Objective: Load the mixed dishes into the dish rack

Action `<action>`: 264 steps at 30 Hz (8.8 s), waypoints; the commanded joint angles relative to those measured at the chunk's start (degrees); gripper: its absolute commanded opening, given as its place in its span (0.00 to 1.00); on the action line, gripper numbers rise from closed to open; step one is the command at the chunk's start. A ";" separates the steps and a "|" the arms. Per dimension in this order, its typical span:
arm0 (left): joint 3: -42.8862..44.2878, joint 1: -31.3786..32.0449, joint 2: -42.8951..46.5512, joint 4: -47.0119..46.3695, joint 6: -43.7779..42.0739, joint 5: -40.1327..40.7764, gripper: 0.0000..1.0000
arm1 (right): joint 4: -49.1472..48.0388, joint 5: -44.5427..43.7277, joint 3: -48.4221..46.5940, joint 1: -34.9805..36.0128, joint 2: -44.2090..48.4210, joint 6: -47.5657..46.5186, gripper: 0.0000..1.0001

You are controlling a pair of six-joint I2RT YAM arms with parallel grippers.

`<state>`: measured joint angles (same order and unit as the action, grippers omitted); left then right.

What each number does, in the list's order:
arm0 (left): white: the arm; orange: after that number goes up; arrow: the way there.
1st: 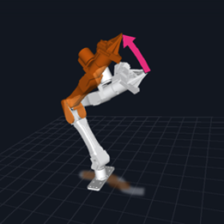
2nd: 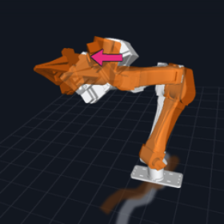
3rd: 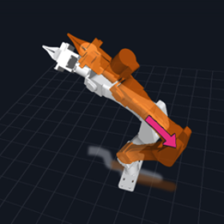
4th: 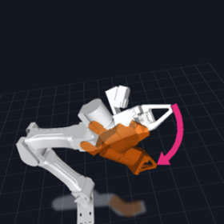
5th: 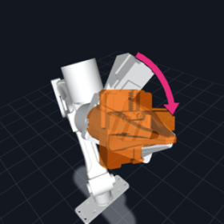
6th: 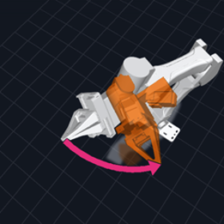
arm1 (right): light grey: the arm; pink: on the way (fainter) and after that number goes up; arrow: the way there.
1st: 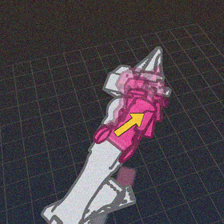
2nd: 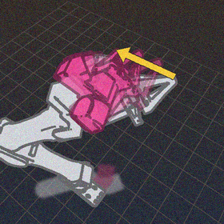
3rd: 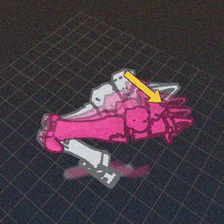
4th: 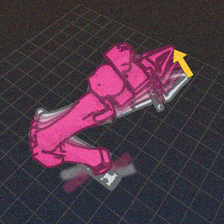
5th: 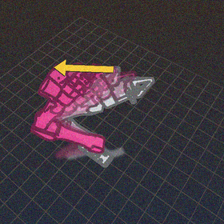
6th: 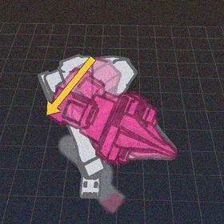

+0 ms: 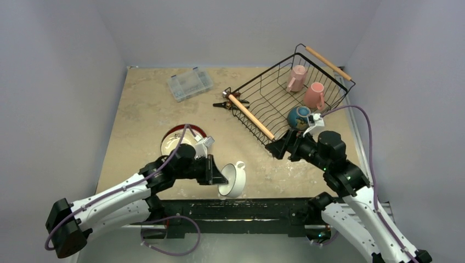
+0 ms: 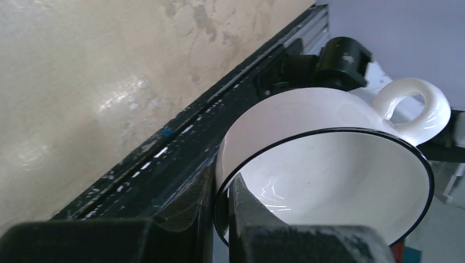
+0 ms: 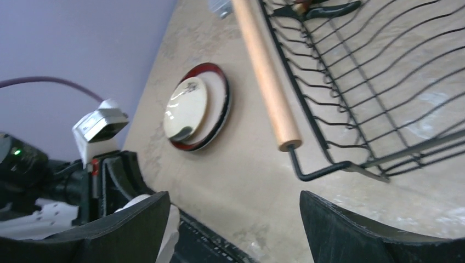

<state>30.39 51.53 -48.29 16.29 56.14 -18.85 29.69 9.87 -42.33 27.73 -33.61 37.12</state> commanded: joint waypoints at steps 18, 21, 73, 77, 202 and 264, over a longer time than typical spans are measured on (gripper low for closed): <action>-15.08 -4.10 3.87 -84.18 41.80 6.30 0.00 | -43.80 20.66 8.68 20.15 -3.93 12.70 0.89; -17.18 -4.15 -0.39 -94.40 44.02 9.29 0.00 | -48.95 17.60 8.57 26.93 -7.52 12.00 0.85; -24.15 -4.15 17.59 -71.74 35.56 8.64 0.65 | -60.32 -8.34 -1.53 39.59 -19.24 16.52 0.00; -27.57 -4.14 21.81 -70.74 36.60 9.81 0.70 | -51.04 -12.81 -5.05 39.40 -17.50 13.51 0.00; 17.19 -4.15 2.54 36.95 -14.37 29.55 0.84 | -5.79 5.62 -8.88 0.13 0.85 -9.78 0.88; 36.08 -4.17 -25.75 45.67 -30.94 47.52 0.00 | -0.13 1.19 -8.86 0.12 2.73 -7.69 0.87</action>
<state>67.70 47.16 -83.26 60.07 23.57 34.83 30.44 12.64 -51.29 27.79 -29.71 28.53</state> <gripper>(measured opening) 0.026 0.874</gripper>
